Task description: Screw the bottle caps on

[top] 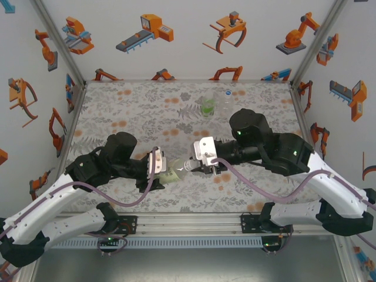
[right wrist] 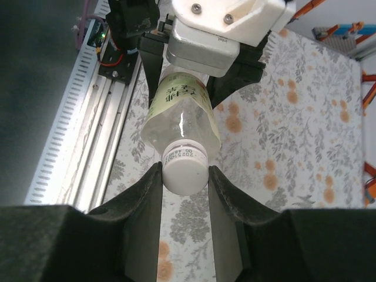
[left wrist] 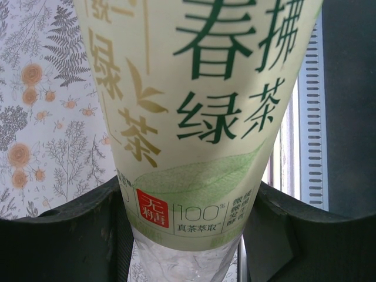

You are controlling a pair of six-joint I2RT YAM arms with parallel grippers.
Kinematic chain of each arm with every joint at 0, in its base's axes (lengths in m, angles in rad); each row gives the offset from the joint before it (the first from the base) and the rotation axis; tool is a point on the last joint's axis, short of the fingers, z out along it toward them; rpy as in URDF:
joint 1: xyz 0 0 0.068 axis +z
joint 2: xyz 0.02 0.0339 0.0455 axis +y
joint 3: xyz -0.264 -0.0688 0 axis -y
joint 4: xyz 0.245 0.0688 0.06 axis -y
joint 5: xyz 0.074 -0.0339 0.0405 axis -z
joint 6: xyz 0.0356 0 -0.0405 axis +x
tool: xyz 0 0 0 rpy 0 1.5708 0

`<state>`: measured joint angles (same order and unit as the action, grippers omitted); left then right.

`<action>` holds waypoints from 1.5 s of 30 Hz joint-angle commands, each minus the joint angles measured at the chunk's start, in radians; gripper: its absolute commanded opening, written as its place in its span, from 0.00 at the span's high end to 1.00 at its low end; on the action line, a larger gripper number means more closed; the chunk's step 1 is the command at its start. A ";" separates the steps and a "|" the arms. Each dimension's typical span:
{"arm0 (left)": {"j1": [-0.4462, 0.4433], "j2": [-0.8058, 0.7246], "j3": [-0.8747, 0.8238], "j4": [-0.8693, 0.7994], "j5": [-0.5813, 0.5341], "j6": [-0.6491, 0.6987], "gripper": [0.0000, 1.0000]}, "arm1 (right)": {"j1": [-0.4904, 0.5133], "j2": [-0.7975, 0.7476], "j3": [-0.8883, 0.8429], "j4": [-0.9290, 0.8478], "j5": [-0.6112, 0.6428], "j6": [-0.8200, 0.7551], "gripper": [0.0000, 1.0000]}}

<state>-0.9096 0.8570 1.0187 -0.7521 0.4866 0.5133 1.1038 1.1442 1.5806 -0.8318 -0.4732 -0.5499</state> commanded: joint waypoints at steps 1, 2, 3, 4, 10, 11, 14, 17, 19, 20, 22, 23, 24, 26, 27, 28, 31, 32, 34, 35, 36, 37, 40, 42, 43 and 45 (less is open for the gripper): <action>-0.003 -0.007 0.031 0.064 0.010 -0.012 1.00 | 0.010 -0.015 -0.054 0.095 0.050 0.252 0.89; -0.003 -0.006 0.031 0.068 0.006 -0.010 1.00 | 0.010 -0.021 -0.073 0.129 0.085 0.345 0.91; -0.003 -0.006 0.028 0.074 -0.001 -0.009 1.00 | 0.010 -0.029 -0.096 0.165 0.120 0.464 0.94; -0.003 -0.006 0.027 0.079 -0.009 -0.009 1.00 | 0.010 -0.036 -0.113 0.189 0.152 0.563 0.98; -0.003 0.006 0.016 0.109 -0.066 0.003 1.00 | 0.010 -0.049 -0.169 0.184 0.387 1.307 1.00; -0.003 0.009 0.016 0.114 -0.073 0.005 1.00 | 0.010 -0.051 -0.181 0.173 0.408 1.444 1.00; -0.003 0.019 0.010 0.137 -0.086 0.011 1.00 | 0.007 -0.076 -0.258 0.169 0.432 1.811 0.98; -0.003 0.026 0.007 0.152 -0.091 0.019 1.00 | -0.002 -0.083 -0.281 0.118 0.434 1.923 0.91; -0.003 0.032 0.009 0.152 -0.090 0.023 1.00 | -0.006 -0.087 -0.271 0.100 0.449 1.934 0.87; -0.003 0.035 0.009 0.152 -0.087 0.027 1.00 | -0.006 -0.087 -0.265 0.100 0.456 1.932 0.85; -0.003 0.037 0.009 0.151 -0.081 0.033 1.00 | -0.007 -0.077 -0.245 0.097 0.462 1.910 0.82; -0.003 0.037 0.010 0.149 -0.080 0.036 1.00 | -0.007 -0.072 -0.231 0.093 0.464 1.893 0.79; -0.003 0.039 0.010 0.149 -0.080 0.038 1.00 | -0.007 -0.066 -0.214 0.086 0.470 1.872 0.75; -0.003 0.039 0.010 0.147 -0.082 0.037 1.00 | -0.007 -0.058 -0.173 0.059 0.499 1.824 0.62; -0.003 0.038 0.009 0.147 -0.080 0.037 1.00 | -0.008 -0.055 -0.149 0.050 0.513 1.778 0.55; -0.003 0.038 0.008 0.146 -0.080 0.037 1.00 | -0.007 -0.053 -0.129 0.048 0.521 1.731 0.52; -0.003 0.033 0.006 0.143 -0.077 0.035 1.00 | -0.007 -0.050 -0.061 0.040 0.540 1.569 0.42; -0.003 0.032 0.005 0.141 -0.077 0.035 1.00 | -0.008 -0.048 -0.035 0.040 0.541 1.505 0.39; -0.003 0.030 0.006 0.139 -0.075 0.032 1.00 | -0.007 -0.051 -0.004 0.052 0.541 1.373 0.37; -0.003 0.028 0.006 0.140 -0.073 0.031 1.00 | -0.007 -0.059 -0.001 0.071 0.545 1.308 0.37; -0.003 0.027 0.006 0.139 -0.071 0.031 1.00 | -0.007 -0.069 -0.004 0.091 0.554 1.265 0.36; -0.003 0.027 0.005 0.139 -0.068 0.029 1.00 | -0.008 -0.080 -0.011 0.123 0.553 1.210 0.35; -0.003 0.029 0.014 0.131 -0.055 0.028 1.00 | -0.009 -0.131 -0.071 0.263 0.459 1.005 0.35; -0.003 0.028 0.018 0.125 -0.046 0.026 1.00 | -0.014 -0.161 -0.105 0.320 0.348 0.847 0.35; -0.003 0.029 0.021 0.120 -0.039 0.026 1.00 | -0.017 -0.167 -0.112 0.322 0.303 0.777 0.36; -0.003 0.031 0.029 0.105 -0.031 0.026 1.00 | -0.023 -0.165 -0.107 0.294 0.219 0.636 0.38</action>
<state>-0.9100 0.8955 1.0119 -0.6430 0.4114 0.5327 1.0893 0.9844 1.4849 -0.5980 -0.1001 0.4053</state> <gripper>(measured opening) 0.586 0.627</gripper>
